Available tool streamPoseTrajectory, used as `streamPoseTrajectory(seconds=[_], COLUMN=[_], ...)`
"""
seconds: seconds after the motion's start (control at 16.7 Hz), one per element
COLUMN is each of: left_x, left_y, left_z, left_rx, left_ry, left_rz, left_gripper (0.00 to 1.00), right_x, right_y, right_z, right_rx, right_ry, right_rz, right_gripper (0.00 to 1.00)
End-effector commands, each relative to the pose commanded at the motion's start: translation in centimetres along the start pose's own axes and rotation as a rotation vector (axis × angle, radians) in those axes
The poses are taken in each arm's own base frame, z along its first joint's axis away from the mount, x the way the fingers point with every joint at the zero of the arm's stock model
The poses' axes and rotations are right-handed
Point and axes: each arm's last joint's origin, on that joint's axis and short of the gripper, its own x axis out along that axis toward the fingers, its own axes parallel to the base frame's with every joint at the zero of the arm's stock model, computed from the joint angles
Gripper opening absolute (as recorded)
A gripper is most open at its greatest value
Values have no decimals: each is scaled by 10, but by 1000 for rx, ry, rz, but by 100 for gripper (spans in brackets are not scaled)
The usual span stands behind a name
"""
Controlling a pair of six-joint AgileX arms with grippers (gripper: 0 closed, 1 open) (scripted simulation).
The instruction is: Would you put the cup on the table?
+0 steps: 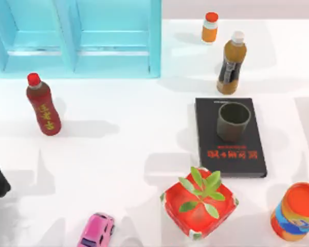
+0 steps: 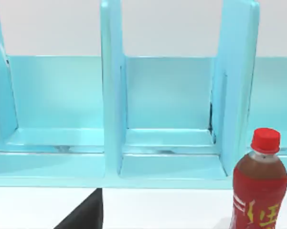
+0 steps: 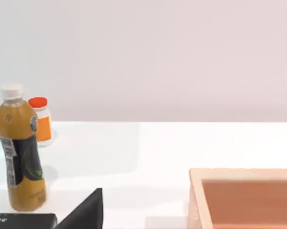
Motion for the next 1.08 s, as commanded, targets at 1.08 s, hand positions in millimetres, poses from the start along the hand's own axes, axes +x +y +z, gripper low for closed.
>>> streamPoseTrajectory(seconds=[1.08], left_x=[0], left_y=[0], left_z=[0], left_rx=[0], left_ry=[0], left_rz=[0], left_gripper=[100], right_x=[95], right_y=[36], right_z=[157], right_rx=[79], right_ry=[688], right_rz=[91], right_gripper=[100])
